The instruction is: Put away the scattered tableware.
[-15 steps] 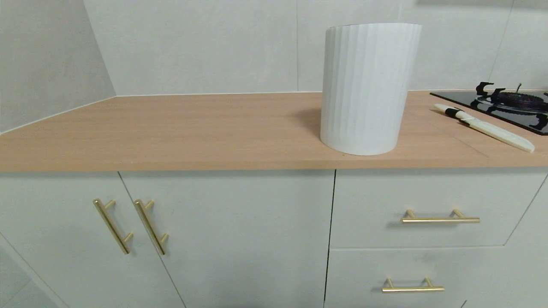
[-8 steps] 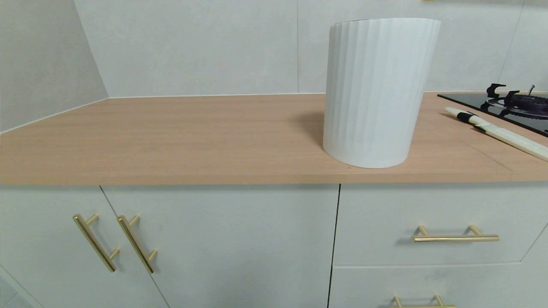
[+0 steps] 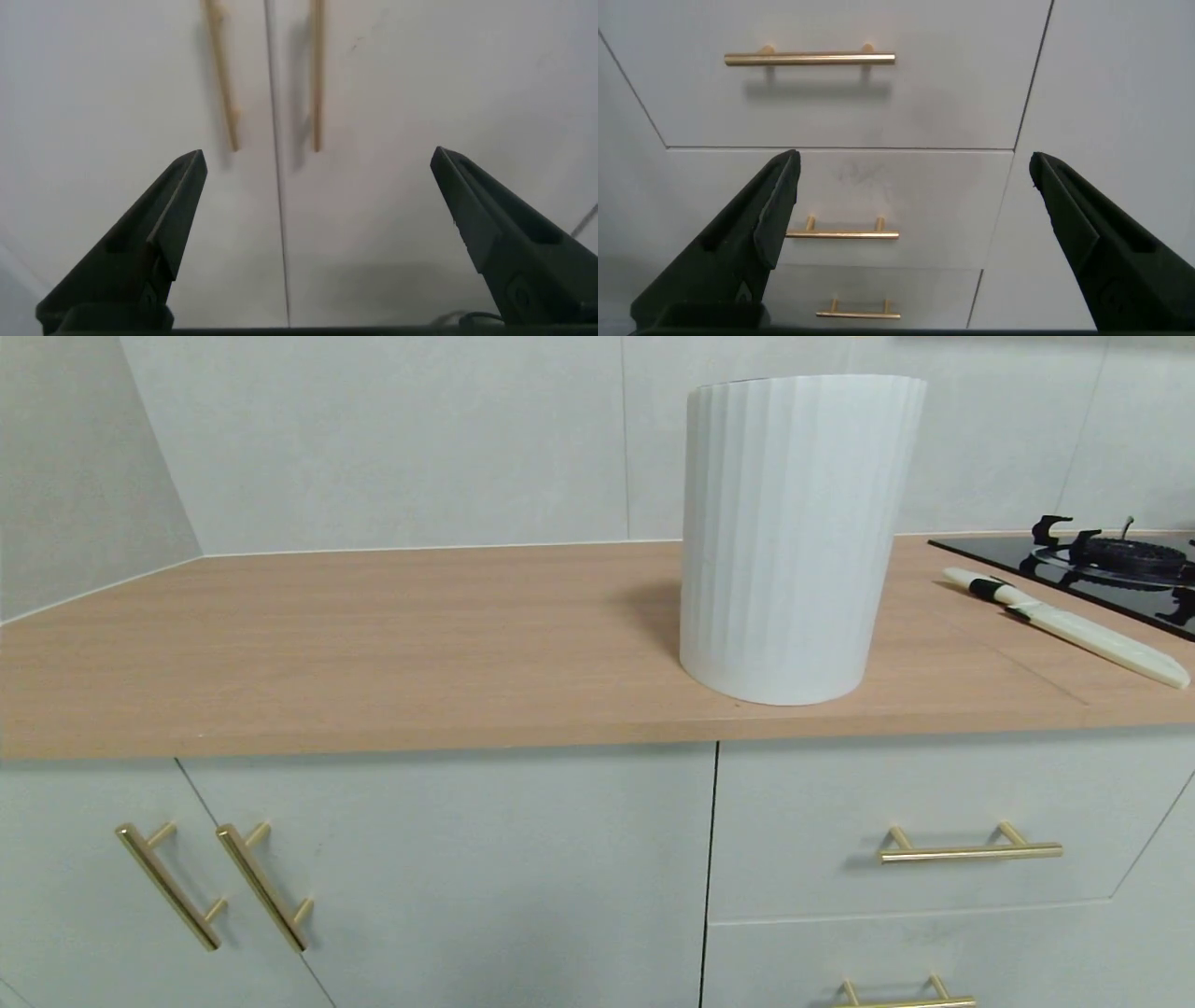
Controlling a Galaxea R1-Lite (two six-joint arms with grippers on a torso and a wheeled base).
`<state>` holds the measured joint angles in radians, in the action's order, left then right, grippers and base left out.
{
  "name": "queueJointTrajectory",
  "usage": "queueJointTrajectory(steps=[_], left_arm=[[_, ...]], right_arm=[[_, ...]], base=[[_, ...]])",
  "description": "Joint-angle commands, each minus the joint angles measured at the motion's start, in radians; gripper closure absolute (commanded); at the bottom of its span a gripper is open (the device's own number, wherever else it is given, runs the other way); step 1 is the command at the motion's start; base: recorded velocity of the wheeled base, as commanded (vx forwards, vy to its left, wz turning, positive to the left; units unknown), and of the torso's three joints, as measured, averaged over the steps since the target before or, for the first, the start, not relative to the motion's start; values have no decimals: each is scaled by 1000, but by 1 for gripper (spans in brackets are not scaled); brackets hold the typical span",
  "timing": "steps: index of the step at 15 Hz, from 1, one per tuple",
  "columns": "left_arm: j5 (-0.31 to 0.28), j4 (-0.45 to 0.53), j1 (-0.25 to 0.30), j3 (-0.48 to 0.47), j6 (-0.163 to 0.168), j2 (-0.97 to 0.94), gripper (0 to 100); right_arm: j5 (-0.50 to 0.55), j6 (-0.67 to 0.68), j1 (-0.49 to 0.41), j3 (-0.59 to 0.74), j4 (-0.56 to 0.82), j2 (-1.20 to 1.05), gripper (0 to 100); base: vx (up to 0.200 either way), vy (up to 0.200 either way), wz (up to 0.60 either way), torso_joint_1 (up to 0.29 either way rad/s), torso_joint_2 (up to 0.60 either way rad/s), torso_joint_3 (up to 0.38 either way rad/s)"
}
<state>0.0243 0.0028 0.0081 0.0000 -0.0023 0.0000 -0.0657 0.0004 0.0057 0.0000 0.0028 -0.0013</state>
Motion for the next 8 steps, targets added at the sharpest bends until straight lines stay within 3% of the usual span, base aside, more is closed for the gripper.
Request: queueJointTrajectory(steps=[1, 5, 8], left_arm=[[0, 0, 0, 0, -1, 0, 0], [0, 0, 0, 0, -1, 0, 0], [0, 0, 0, 0, -1, 0, 0]], right_arm=[[0, 0, -1, 0, -1, 1, 0], [0, 0, -1, 0, 0, 1, 0], [0, 0, -1, 0, 0, 1, 0]], base=[[0, 0, 0, 0, 0, 0], [0, 0, 0, 0, 0, 0], [0, -200, 0, 4, 2, 6]])
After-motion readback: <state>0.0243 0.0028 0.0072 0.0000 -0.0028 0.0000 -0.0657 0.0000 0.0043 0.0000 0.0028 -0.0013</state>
